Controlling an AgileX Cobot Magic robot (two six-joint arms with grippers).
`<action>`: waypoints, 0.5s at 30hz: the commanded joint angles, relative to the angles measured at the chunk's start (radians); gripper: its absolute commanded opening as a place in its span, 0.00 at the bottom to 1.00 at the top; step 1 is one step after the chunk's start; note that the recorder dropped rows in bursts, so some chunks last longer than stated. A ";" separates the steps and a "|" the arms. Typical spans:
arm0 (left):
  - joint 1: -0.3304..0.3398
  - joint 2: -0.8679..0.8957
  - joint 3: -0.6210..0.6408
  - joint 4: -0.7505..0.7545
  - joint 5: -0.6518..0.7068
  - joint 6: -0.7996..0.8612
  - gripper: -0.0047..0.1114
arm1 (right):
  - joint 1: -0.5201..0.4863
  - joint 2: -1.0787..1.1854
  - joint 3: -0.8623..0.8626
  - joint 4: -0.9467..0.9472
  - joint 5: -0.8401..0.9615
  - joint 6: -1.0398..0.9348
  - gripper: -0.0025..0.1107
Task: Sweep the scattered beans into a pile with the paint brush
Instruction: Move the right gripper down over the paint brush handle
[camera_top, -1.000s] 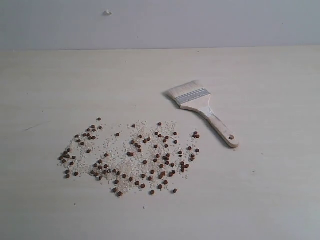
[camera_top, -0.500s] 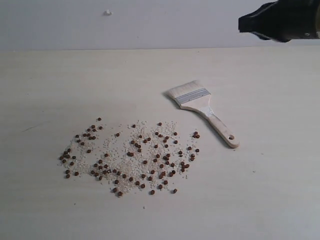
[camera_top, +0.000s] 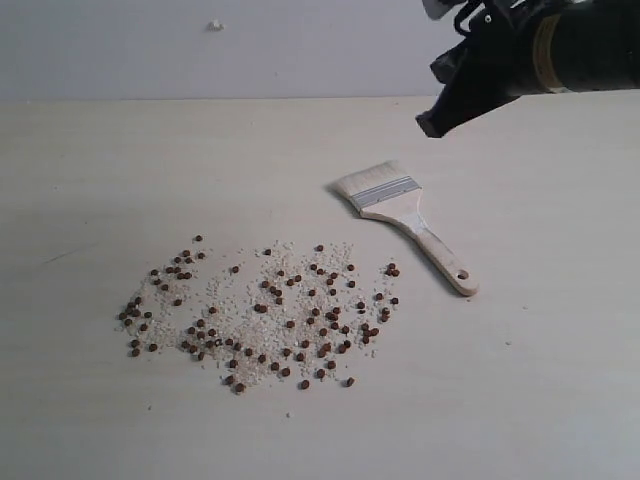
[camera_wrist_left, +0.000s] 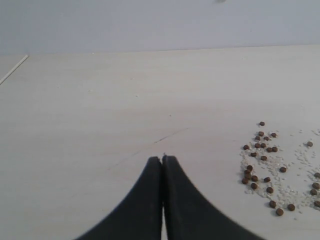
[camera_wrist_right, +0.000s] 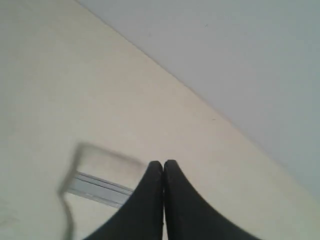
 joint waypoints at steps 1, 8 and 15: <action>-0.002 -0.006 0.000 0.005 -0.010 -0.006 0.04 | 0.001 0.000 -0.007 -0.003 0.190 -0.467 0.02; -0.002 -0.006 0.000 0.005 -0.010 -0.006 0.04 | 0.001 0.000 -0.064 0.341 0.526 -0.513 0.02; -0.002 -0.006 0.000 0.005 -0.010 -0.006 0.04 | 0.001 0.010 -0.321 1.625 0.978 -1.243 0.02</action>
